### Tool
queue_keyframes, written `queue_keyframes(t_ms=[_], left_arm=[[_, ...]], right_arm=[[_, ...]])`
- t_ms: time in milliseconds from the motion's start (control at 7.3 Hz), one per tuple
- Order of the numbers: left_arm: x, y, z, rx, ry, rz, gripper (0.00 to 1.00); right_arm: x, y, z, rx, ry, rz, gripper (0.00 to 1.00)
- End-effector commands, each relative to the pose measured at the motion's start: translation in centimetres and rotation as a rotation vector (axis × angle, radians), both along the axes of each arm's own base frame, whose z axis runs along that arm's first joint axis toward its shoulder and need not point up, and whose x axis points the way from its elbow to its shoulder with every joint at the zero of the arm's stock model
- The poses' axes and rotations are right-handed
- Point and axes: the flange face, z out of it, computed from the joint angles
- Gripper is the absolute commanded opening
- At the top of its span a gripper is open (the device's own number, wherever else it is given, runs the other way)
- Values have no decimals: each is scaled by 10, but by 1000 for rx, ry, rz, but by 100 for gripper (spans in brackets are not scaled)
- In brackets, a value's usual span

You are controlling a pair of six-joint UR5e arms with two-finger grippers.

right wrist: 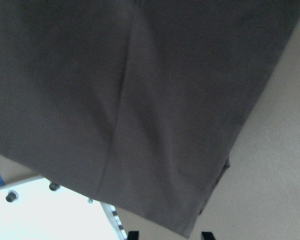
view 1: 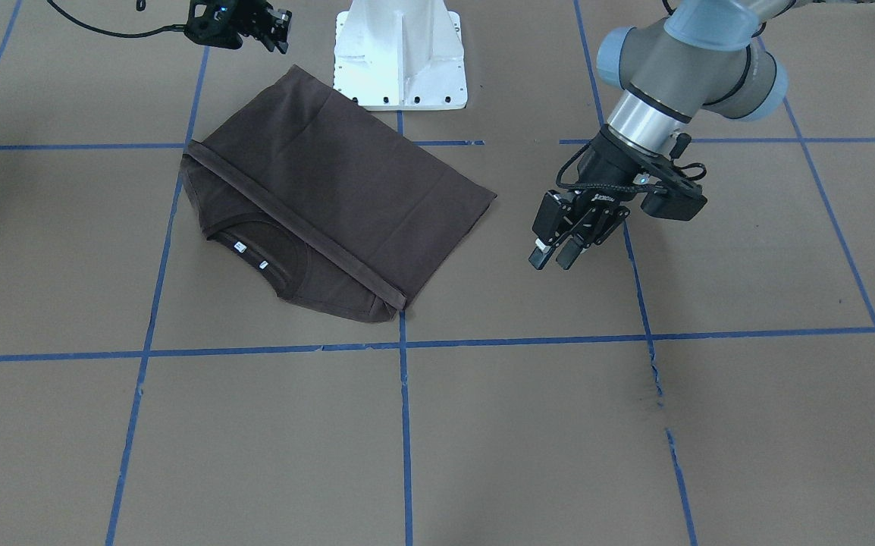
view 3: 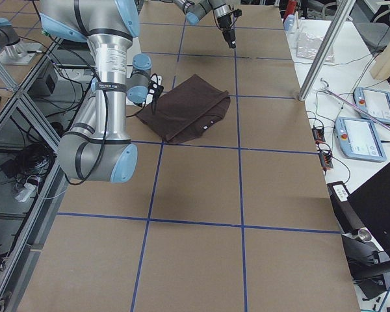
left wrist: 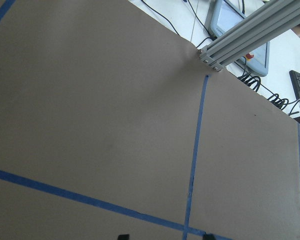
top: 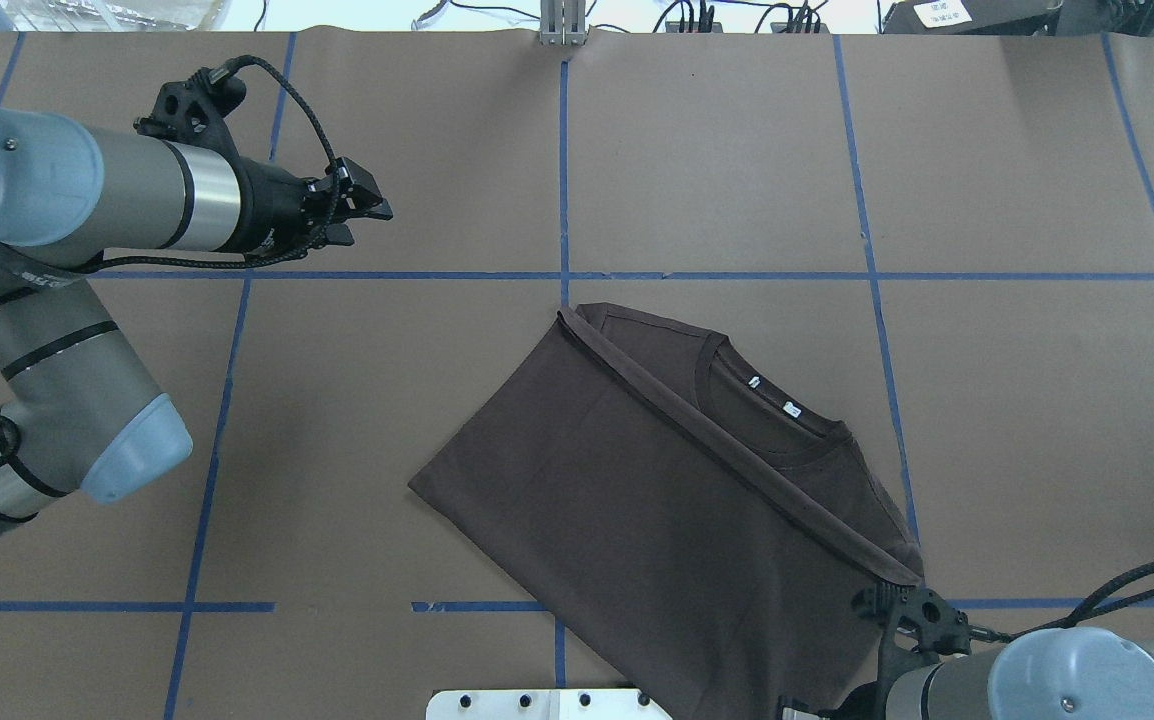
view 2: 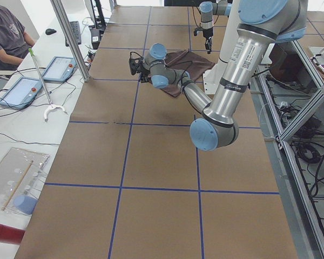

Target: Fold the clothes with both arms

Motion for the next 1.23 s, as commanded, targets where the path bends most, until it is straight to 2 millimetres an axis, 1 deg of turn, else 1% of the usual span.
queue_keyframes(t_ms=[0, 137, 274, 411, 548, 685, 822, 1096], left_arm=[[48, 36, 14, -99, -73, 97, 59], [70, 53, 18, -194, -110, 110, 59], [91, 75, 21, -236, -129, 133, 59], [115, 103, 24, -306, -126, 141, 58], [127, 115, 28, -313, -155, 134, 58], [144, 135, 29, -304, -181, 145, 58], [148, 141, 32, -307, -193, 152, 58], [153, 148, 41, -313, -209, 162, 58]], right_arm=[[26, -68, -4, 22, -10, 194, 100], [42, -109, -10, 27, -22, 300, 100], [67, -154, -19, 32, -44, 407, 100], [72, -197, -26, 40, -57, 494, 100], [52, -227, -13, 33, -25, 520, 100], [43, -242, -19, 41, -31, 532, 100], [47, -245, -21, 42, -34, 540, 100], [46, -246, -20, 36, -33, 534, 100]])
